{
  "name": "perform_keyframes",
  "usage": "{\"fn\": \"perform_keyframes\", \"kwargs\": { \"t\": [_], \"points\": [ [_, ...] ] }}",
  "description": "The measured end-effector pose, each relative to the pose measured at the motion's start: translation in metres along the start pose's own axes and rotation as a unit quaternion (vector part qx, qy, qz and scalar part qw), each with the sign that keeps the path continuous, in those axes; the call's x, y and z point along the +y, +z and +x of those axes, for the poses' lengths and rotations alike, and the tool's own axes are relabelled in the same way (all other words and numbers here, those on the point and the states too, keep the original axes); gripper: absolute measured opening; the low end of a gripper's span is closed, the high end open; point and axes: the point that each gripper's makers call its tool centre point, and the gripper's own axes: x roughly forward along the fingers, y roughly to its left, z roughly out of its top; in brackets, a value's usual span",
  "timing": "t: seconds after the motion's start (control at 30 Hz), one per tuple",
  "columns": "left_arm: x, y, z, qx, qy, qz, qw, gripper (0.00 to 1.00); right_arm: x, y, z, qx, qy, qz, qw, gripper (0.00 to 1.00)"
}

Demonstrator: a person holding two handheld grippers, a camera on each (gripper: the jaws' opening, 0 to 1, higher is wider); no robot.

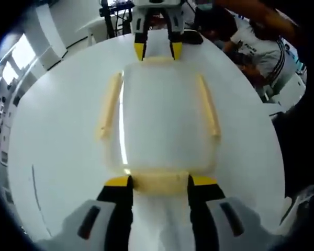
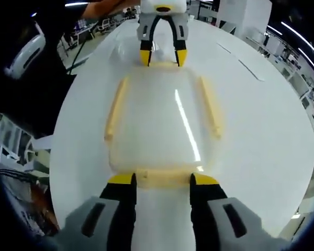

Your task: Snap each plastic latch of the storage box into its locked position after aligning the lid with the box until every specified latch is closed and the lid sits flush.

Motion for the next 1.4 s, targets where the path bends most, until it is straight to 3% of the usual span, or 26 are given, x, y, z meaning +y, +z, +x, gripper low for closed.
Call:
{"fn": "perform_keyframes", "kwargs": {
  "t": [0.33, 0.5, 0.57, 0.77, 1.1, 1.4],
  "points": [
    [-0.007, -0.002, -0.001, 0.031, 0.003, -0.003, 0.9995, 0.40, -0.001, 0.001, 0.001, 0.006, 0.005, -0.004, 1.0000, 0.37],
    [-0.018, -0.006, -0.003, 0.020, 0.005, -0.006, 0.9998, 0.40, 0.000, 0.002, 0.001, -0.002, 0.007, -0.005, 1.0000, 0.37],
    [-0.009, -0.006, -0.003, 0.012, 0.004, -0.008, 0.9999, 0.40, 0.000, 0.002, 0.001, -0.009, 0.007, -0.006, 0.9999, 0.36],
    [-0.009, -0.004, -0.003, -0.002, 0.009, -0.012, 0.9999, 0.39, 0.000, 0.002, 0.001, -0.013, 0.007, -0.004, 0.9999, 0.36],
    [-0.005, -0.001, -0.004, 0.002, 0.019, 0.007, 0.9998, 0.39, 0.005, 0.001, 0.001, 0.022, 0.010, -0.009, 0.9997, 0.37],
    [-0.004, 0.004, -0.005, -0.009, 0.022, 0.012, 0.9996, 0.39, 0.012, 0.000, -0.007, 0.030, 0.015, 0.004, 0.9994, 0.37]
  ]
}}
